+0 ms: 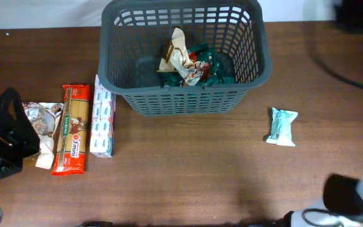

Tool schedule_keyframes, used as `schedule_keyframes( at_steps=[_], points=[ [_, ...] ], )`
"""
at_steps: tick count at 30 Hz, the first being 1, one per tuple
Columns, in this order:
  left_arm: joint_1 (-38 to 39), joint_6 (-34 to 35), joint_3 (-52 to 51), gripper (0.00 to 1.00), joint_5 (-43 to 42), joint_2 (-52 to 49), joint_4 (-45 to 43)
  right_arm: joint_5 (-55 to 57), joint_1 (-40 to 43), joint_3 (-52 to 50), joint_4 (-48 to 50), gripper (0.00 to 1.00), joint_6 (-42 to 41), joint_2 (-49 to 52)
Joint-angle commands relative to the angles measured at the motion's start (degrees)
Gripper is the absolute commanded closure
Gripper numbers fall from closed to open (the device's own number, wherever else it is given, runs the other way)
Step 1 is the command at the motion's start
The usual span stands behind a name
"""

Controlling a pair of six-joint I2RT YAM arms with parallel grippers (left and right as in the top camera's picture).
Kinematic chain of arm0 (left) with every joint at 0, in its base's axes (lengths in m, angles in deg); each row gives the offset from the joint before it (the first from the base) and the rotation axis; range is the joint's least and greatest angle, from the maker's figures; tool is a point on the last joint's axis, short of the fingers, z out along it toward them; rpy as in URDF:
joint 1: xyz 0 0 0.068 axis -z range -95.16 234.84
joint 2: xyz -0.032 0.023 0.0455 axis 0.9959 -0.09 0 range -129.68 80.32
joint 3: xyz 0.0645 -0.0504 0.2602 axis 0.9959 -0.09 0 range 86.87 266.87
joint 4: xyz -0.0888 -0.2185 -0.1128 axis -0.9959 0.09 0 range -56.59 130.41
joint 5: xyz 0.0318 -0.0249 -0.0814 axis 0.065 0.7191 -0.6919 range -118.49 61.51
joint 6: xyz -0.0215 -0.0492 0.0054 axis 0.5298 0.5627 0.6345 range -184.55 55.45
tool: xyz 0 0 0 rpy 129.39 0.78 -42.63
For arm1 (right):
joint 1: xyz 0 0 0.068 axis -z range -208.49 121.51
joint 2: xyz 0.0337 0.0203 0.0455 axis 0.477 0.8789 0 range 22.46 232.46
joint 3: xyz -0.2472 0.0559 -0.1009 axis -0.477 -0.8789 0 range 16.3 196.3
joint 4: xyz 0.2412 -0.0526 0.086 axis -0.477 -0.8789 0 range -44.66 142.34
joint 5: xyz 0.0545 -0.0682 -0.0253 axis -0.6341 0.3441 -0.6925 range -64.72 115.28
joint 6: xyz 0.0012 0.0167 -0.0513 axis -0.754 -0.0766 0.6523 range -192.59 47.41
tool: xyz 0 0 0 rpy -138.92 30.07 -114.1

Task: Pack container
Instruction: 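Lift the Pantry bag into the basket and open the right gripper, then grasp the mint-green wrapped bar with the right gripper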

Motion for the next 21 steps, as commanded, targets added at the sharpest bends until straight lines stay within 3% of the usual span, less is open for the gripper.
schedule_keyframes(
  at_steps=[1, 5, 9, 16, 21],
  points=[
    [-0.2, -0.9, 0.0, 0.01, 0.6, -0.2, 0.0, -3.7, 9.7, -11.8, -0.5, 0.2, -8.9, 0.9],
    [-0.2, -0.9, 0.0, 0.01, 0.6, -0.2, 0.0, -17.1, 15.6, -26.2, -3.2, 0.29, -10.0, 1.4],
    [-0.2, -0.9, 0.0, 0.01, 0.6, -0.2, 0.0, -17.7, 13.6, -40.4, -1.6, 0.32, -10.0, 1.4],
    [-0.2, -0.9, 0.0, 0.0, 0.6, -0.2, 0.0, -9.1, 1.2, -61.1, 8.9, 0.28, -9.6, 1.4],
    [-0.2, -0.9, 0.0, 0.0, 0.6, -0.2, 0.0, -3.4, -3.0, -67.8, 15.0, 0.22, -9.6, 1.5]
  ],
)
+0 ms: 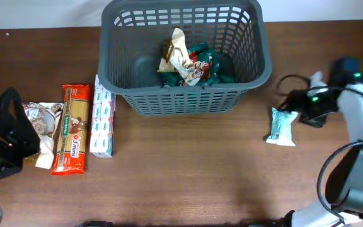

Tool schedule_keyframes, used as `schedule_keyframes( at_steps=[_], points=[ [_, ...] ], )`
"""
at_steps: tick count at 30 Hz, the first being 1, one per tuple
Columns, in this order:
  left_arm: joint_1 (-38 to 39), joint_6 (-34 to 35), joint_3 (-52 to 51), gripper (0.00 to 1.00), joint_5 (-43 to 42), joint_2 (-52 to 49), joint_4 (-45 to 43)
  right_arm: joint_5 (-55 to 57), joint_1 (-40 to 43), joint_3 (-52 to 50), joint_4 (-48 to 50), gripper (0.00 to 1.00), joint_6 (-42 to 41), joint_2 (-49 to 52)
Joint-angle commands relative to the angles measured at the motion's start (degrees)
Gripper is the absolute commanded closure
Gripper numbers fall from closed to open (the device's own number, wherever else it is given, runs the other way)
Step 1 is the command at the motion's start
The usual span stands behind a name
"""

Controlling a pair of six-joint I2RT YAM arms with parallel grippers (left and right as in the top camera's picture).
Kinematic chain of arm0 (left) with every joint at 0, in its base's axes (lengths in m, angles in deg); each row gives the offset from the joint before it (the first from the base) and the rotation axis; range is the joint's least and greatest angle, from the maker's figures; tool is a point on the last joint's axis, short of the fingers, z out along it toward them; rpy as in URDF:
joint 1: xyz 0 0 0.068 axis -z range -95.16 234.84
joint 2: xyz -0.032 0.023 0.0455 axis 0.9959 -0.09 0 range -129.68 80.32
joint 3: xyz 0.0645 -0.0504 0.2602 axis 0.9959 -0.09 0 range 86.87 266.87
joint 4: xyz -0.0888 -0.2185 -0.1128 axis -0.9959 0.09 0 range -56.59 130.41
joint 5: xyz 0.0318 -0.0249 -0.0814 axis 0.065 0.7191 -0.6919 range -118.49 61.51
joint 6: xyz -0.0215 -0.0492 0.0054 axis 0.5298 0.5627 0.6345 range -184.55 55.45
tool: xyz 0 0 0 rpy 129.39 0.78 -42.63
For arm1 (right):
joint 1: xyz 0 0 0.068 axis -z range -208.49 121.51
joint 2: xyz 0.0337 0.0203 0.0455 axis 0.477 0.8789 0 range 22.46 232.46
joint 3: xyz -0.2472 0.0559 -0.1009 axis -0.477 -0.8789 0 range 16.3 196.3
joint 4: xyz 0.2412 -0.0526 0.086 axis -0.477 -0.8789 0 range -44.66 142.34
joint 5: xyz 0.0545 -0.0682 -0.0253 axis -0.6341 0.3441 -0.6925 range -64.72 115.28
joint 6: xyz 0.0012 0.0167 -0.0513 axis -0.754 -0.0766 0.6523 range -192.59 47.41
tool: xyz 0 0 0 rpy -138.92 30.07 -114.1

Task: Pack container
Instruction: 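Grasp the mint-green wrapped bar with the right gripper, then place the mint-green bar into the basket and withdraw the right arm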

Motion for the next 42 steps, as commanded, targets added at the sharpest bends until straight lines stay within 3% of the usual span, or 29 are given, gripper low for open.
schedule_keyframes(
  at_steps=[1, 7, 13, 15, 19, 24, 34, 38, 42],
  points=[
    [-0.2, -0.9, 0.0, 0.01, 0.6, -0.2, 0.0, 7.0, -1.8, -4.5, 3.3, 0.21, -0.3, -1.8],
    [-0.2, -0.9, 0.0, 0.0, 0.6, -0.2, 0.0, 9.3, -2.3, -10.3, 8.8, 0.22, -0.3, -1.8],
    [-0.2, -0.9, 0.0, 0.0, 0.6, -0.2, 0.0, 9.2, -2.9, -15.1, 13.4, 0.32, -4.2, -1.5],
    [-0.2, -0.9, 0.0, 0.01, 0.6, -0.2, 0.0, 9.3, -2.9, -17.0, 15.6, 0.58, -5.2, -1.2],
    [-0.2, -0.9, 0.0, 0.01, 0.6, -0.2, 0.0, 9.2, -2.9, -17.7, 17.2, 0.96, -5.6, -1.0],
    [-0.2, -0.9, 0.0, 0.0, 0.6, -0.2, 0.0, 6.4, -1.9, -13.1, 15.1, 0.96, -6.8, -1.6],
    [-0.2, -0.9, 0.0, 0.01, 0.6, -0.2, 0.0, -3.2, 1.2, 36.5, -4.5, 0.96, -1.7, -5.2],
    [-0.2, -0.9, 0.0, 0.01, 0.6, -0.2, 0.0, -11.8, -2.5, 51.2, -7.0, 0.96, 5.3, -5.2],
    [-0.2, -0.9, 0.0, 0.01, 0.6, -0.2, 0.0, -16.7, -10.3, 55.0, -6.4, 0.97, 14.6, -5.2]
  ],
)
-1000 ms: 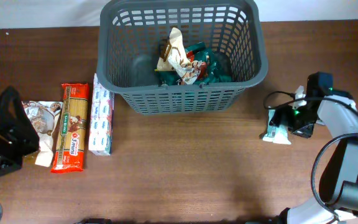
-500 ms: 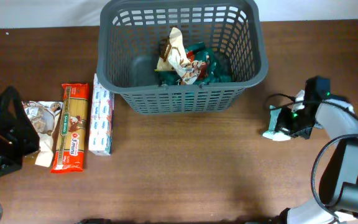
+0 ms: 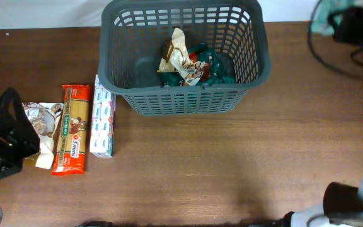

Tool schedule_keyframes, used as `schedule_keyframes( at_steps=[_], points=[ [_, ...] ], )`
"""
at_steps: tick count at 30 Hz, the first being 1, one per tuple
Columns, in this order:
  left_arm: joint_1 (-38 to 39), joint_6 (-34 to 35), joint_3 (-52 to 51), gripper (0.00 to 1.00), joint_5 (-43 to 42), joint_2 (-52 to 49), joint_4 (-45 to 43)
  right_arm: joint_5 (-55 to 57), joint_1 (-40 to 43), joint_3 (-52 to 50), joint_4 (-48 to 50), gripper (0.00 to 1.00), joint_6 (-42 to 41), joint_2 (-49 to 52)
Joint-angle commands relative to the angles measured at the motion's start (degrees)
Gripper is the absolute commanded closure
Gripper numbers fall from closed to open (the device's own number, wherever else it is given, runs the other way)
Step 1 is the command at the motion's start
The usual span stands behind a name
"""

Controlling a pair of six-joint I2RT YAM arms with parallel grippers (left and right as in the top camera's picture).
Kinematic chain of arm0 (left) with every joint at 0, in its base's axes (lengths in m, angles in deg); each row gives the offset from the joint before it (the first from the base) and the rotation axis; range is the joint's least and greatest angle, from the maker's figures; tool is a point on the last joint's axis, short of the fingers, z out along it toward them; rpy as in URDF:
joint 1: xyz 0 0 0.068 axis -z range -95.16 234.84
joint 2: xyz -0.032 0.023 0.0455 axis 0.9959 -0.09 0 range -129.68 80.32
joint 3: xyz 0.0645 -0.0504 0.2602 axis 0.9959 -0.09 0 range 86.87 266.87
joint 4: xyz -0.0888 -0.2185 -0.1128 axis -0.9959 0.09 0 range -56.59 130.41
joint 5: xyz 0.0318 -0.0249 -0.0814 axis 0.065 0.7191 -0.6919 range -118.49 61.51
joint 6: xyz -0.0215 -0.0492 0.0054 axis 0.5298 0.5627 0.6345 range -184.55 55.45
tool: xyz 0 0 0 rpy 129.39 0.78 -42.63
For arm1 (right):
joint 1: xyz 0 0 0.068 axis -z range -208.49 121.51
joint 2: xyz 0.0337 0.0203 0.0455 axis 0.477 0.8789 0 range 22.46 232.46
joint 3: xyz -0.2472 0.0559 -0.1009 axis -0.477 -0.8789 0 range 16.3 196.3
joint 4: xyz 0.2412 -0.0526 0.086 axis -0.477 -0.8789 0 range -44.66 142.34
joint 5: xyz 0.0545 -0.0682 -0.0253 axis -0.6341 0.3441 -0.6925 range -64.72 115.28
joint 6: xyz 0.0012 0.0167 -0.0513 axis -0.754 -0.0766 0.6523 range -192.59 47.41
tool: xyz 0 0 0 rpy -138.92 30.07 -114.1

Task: Pack container
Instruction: 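Place the mint-green bar into the basket and withdraw the right arm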

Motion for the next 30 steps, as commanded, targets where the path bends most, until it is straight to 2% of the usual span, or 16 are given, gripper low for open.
schedule_keyframes(
  at_steps=[1, 5, 7, 12, 20, 21, 22, 23, 29, 30],
  points=[
    [-0.2, -0.9, 0.0, 0.01, 0.5, -0.2, 0.0, -7.9, -8.6, 1.5, -0.1, 0.96, 12.4, 0.6],
    [-0.2, -0.9, 0.0, 0.01, 0.5, -0.2, 0.0, -7.3, -19.2, 1.1, -0.9, 0.97, 24.4, 4.3],
    [-0.2, -0.9, 0.0, 0.01, 0.5, -0.2, 0.0, -4.2, -23.4, 1.1, -0.5, 0.96, 27.3, 7.3],
    [-0.2, -0.9, 0.0, 0.0, 0.5, -0.2, 0.0, 6.5, -29.0, 1.1, 0.7, 0.96, 28.0, 16.5],
    [-0.2, -0.9, 0.0, 0.01, 0.5, -0.2, 0.0, 9.6, -29.8, 1.1, 2.0, 0.96, 27.6, 27.5],
    [-0.2, -0.9, 0.0, 0.0, 0.5, -0.2, 0.0, 11.0, -29.8, 1.1, 2.3, 0.91, 27.5, 28.4],
    [-0.2, -0.9, 0.0, 0.01, 0.5, -0.2, 0.0, 12.6, -29.8, 1.1, 2.5, 0.71, 26.6, 29.0],
    [-0.2, -0.9, 0.0, 0.0, 0.5, -0.2, 0.0, 14.6, -29.8, 1.1, 2.3, 0.27, 25.6, 29.7],
    [-0.2, -0.9, 0.0, 0.01, 0.5, -0.2, 0.0, 15.8, -29.8, 3.9, 0.6, 0.17, 19.6, 26.6],
    [-0.2, -0.9, 0.0, 0.0, 0.5, -0.2, 0.0, 16.3, -29.7, 6.8, -0.9, 0.12, 17.7, 24.4]
  ],
)
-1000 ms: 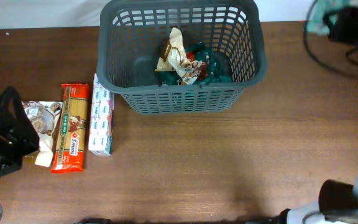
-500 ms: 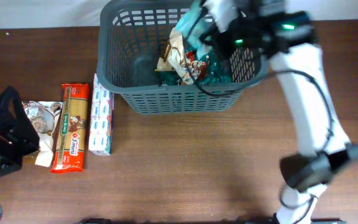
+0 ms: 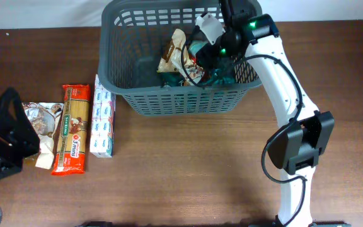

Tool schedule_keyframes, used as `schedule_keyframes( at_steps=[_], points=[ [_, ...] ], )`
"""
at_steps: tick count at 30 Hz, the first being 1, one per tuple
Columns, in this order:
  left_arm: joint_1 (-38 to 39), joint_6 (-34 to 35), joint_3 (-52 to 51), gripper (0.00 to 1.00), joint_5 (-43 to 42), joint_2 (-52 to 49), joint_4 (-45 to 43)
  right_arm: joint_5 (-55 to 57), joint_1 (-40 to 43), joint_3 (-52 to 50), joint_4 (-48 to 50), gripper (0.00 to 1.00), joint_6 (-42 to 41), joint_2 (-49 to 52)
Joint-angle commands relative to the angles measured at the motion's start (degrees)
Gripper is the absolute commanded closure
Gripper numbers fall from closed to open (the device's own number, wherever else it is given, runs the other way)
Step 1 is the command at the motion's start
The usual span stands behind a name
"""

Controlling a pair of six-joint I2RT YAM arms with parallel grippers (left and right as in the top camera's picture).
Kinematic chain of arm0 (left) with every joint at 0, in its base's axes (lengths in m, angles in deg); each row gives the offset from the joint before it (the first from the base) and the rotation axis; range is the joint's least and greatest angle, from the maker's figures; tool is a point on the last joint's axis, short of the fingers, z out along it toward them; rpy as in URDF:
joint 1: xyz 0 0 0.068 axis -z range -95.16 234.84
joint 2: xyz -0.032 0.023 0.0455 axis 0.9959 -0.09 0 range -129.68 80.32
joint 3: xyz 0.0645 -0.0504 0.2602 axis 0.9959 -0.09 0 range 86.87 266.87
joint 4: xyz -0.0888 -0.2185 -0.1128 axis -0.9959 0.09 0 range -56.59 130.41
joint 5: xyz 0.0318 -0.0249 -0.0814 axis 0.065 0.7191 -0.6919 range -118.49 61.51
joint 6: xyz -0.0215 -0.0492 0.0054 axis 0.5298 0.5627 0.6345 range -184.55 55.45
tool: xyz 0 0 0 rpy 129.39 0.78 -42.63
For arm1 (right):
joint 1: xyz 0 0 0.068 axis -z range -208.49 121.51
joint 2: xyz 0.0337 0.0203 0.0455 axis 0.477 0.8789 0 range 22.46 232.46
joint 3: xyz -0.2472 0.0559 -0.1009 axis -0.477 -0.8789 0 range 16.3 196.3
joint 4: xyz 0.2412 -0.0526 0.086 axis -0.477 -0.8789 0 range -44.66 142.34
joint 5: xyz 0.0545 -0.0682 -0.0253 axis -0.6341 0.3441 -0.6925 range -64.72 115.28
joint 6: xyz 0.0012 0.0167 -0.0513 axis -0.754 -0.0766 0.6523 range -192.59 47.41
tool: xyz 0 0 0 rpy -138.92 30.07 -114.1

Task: Pack container
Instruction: 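Place the mint-green bar into the basket and withdraw the right arm, then reach the left gripper down and grasp the Kleenex tissue pack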

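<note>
The grey plastic basket [image 3: 115, 82] stands at the back middle of the table. Inside lie a cream snack bag [image 3: 176, 53] and teal packets [image 3: 222, 74]. My right arm reaches over the basket's right rim, and my right gripper [image 3: 208, 52] hangs low inside, above the teal packets. Its fingers are hidden under the wrist, so a held packet cannot be told apart from those lying there. A red pasta pack [image 3: 71, 129], a blue-white box [image 3: 103, 116] and a brown-white snack packet [image 3: 43, 120] lie in a row at the left. My left gripper [image 3: 8, 123] rests beside the snack packet.
The right arm's links run down the right side of the table to its base [image 3: 298, 151] near the front edge. The left arm's dark base sits at the front left corner. Bare brown wood fills the table's middle and right.
My right gripper was at the back right corner holding the pale teal packet. It is now inside the basket over the teal packets. The left arm and the left row are unchanged.
First the pale teal packet lay alone on the right of the table with the right arm low at the edge. Then my right gripper was at the packet. Later the packet was gone from the table and held up at the back right; now the gripper is in the basket.
</note>
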Motion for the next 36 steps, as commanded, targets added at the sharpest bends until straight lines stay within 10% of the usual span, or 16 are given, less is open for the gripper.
schedule_keyframes(
  at_steps=[1, 19, 32, 36],
  points=[
    [-0.2, -0.9, 0.0, 0.01, 0.5, -0.2, 0.0, 2.2, 0.4, 7.9, -2.7, 0.12, -6.9, -7.5],
    [-0.2, -0.9, 0.0, 0.01, 0.3, -0.2, 0.0, -2.0, 24.1, 14.6, -12.4, 0.01, -24.0, -26.2],
    [-0.2, -0.9, -13.9, 0.0, 6.6, -9.4, 0.0, -3.8, 45.6, -10.3, -11.1, 0.01, -28.8, -24.4],
    [-0.2, -0.9, -23.5, 0.16, 11.3, -18.6, -0.1, -3.8, 46.6, -14.3, -10.4, 0.01, -28.8, -24.4]
  ],
)
